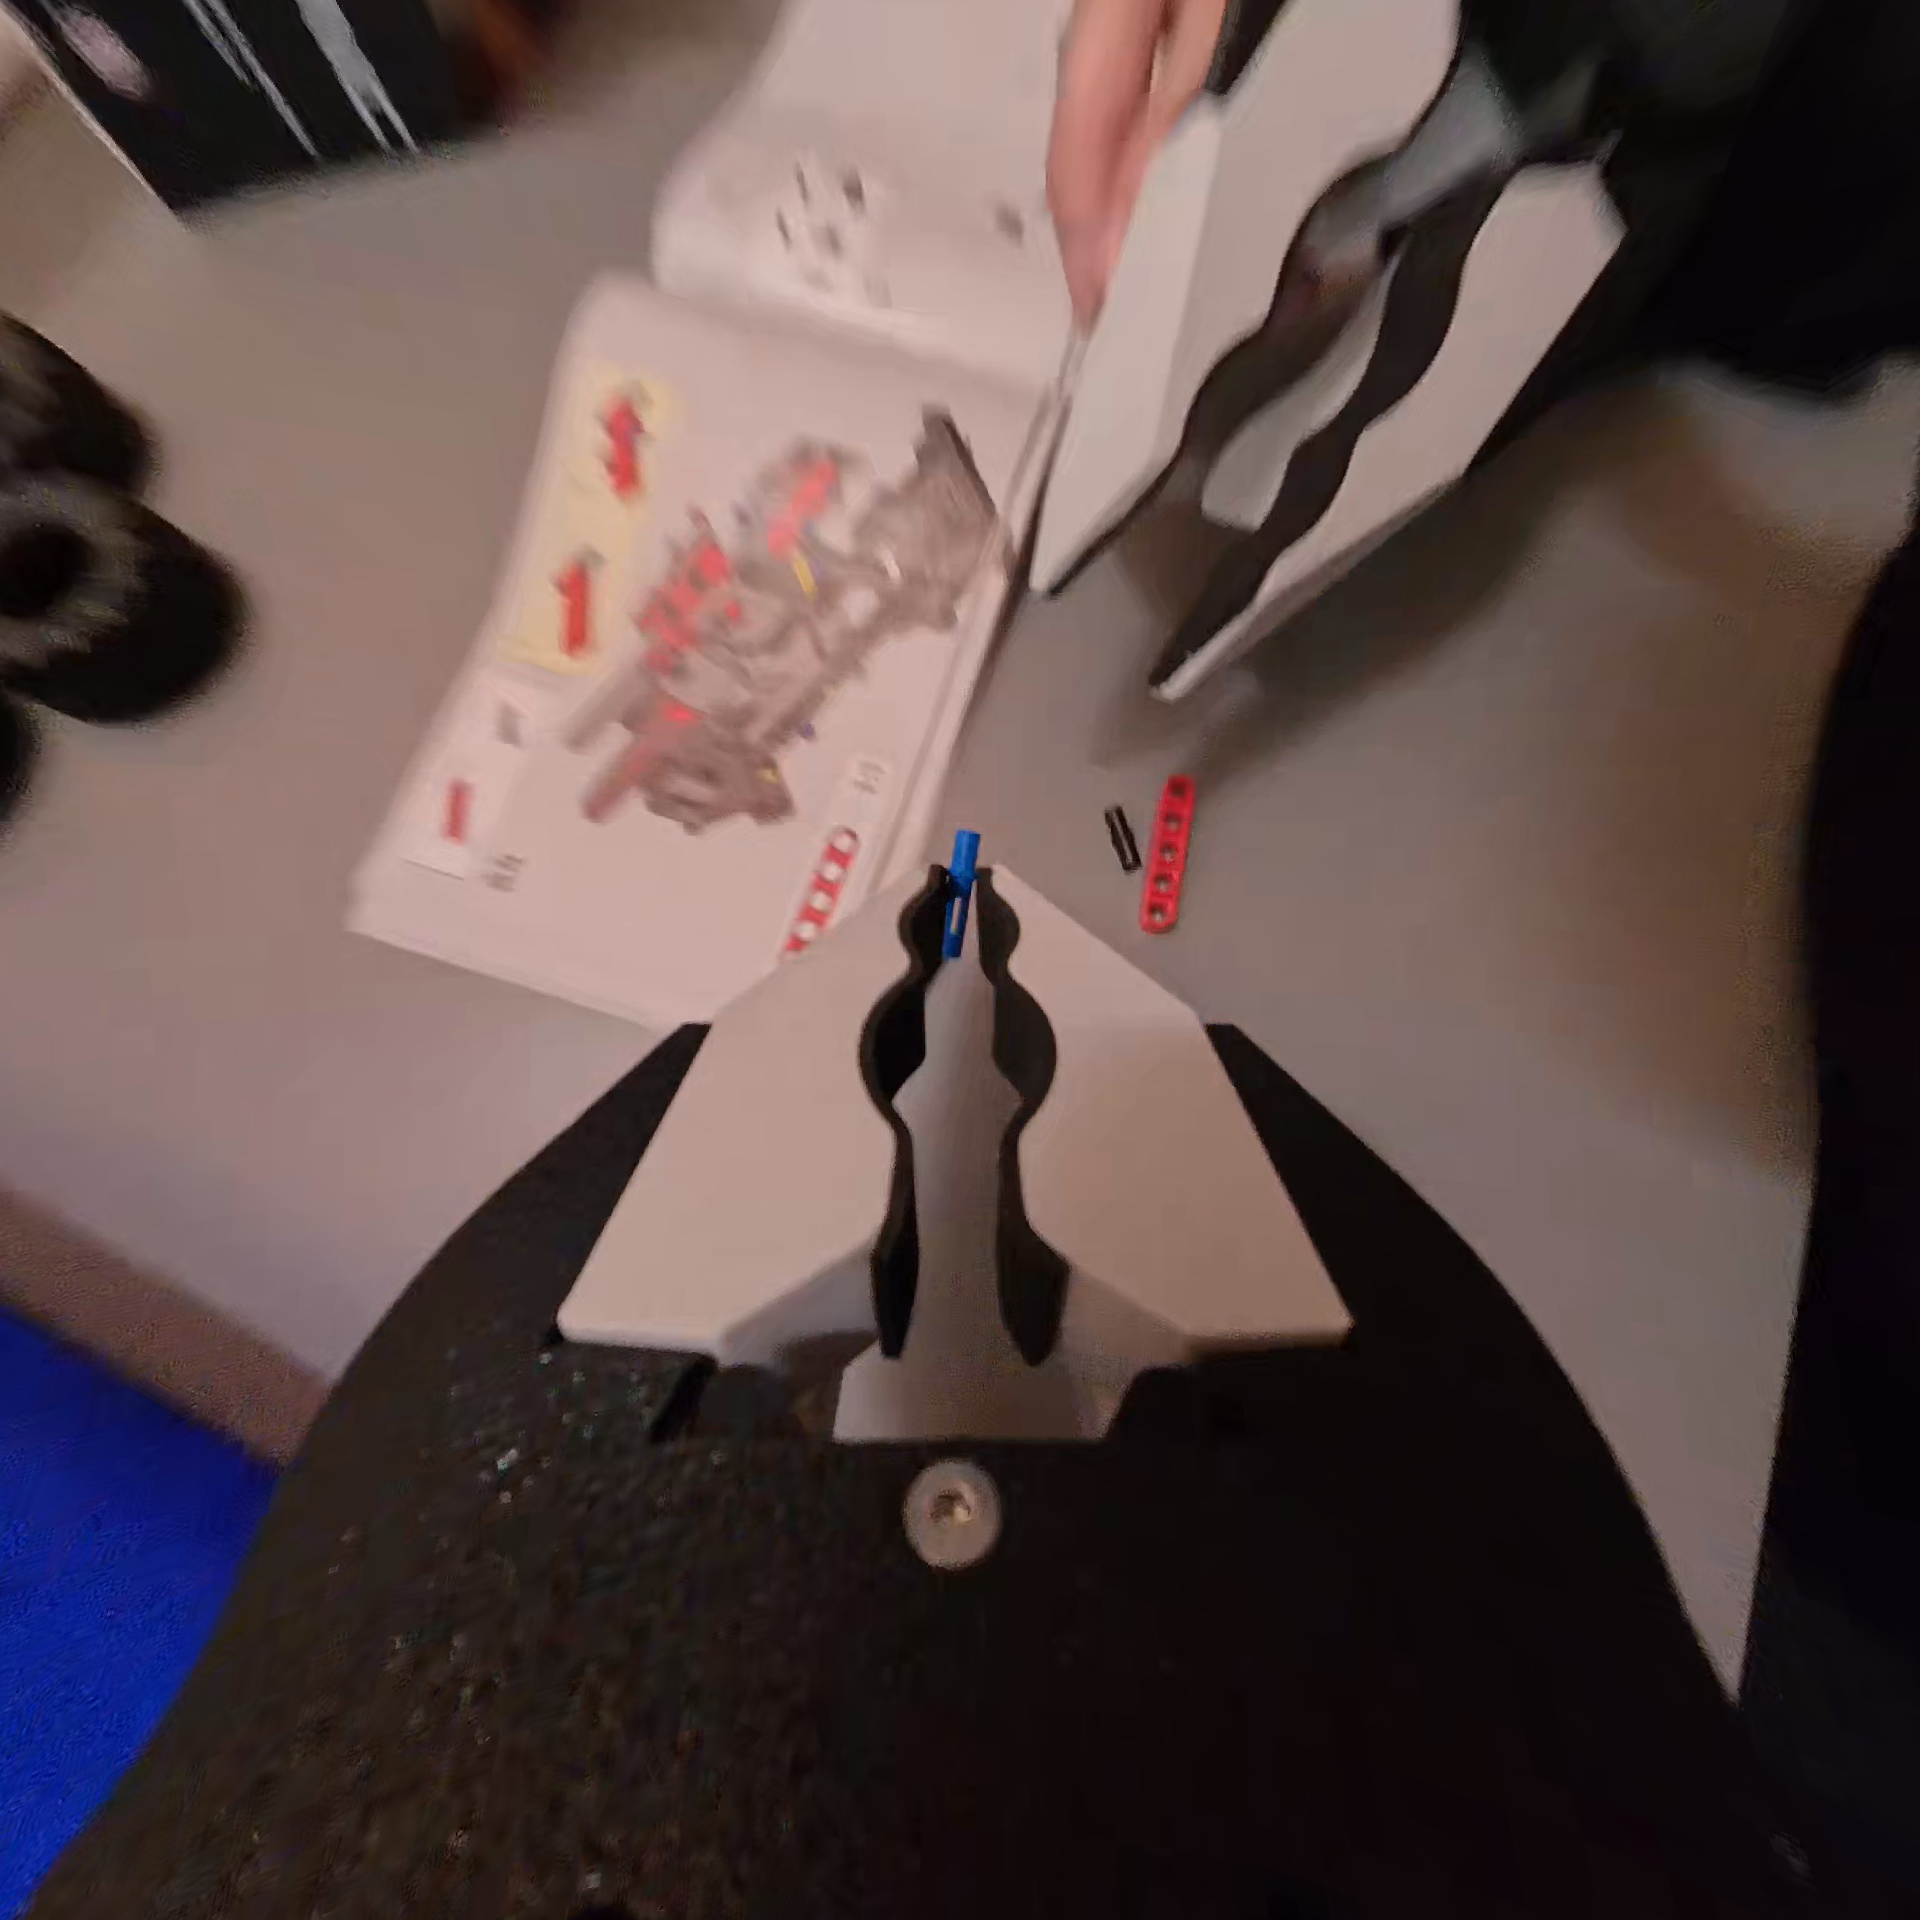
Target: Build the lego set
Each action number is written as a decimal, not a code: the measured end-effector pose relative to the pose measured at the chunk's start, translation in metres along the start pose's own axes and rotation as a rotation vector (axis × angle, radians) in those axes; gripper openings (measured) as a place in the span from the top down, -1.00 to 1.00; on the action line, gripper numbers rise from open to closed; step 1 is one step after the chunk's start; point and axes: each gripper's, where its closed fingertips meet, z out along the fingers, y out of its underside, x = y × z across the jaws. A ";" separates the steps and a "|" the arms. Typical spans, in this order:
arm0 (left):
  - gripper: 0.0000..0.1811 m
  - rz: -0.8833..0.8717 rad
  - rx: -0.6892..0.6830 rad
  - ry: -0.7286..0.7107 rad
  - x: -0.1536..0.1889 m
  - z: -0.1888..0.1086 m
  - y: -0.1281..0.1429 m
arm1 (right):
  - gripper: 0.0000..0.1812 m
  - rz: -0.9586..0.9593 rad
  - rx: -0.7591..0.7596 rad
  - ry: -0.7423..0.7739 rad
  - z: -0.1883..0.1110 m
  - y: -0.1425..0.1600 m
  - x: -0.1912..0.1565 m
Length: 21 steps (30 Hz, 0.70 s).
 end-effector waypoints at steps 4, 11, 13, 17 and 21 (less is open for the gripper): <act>0.97 0.051 -0.134 0.013 0.016 0.030 0.026 | 0.76 -0.063 -0.099 -0.015 -0.001 0.018 -0.003; 0.90 0.026 -0.018 0.015 0.017 0.021 0.010 | 0.83 -0.088 -0.166 0.067 -0.011 0.036 0.015; 0.90 0.026 0.058 -0.040 0.003 -0.007 -0.003 | 0.85 -0.095 -0.177 0.104 -0.014 0.039 0.022; 1.00 -0.021 0.034 -0.446 -0.093 -0.106 0.009 | 0.89 -0.068 -0.183 0.182 -0.022 0.044 0.039; 0.87 -0.185 -0.343 -0.467 -0.159 -0.157 0.093 | 0.89 -0.046 -0.202 0.215 -0.030 0.051 0.050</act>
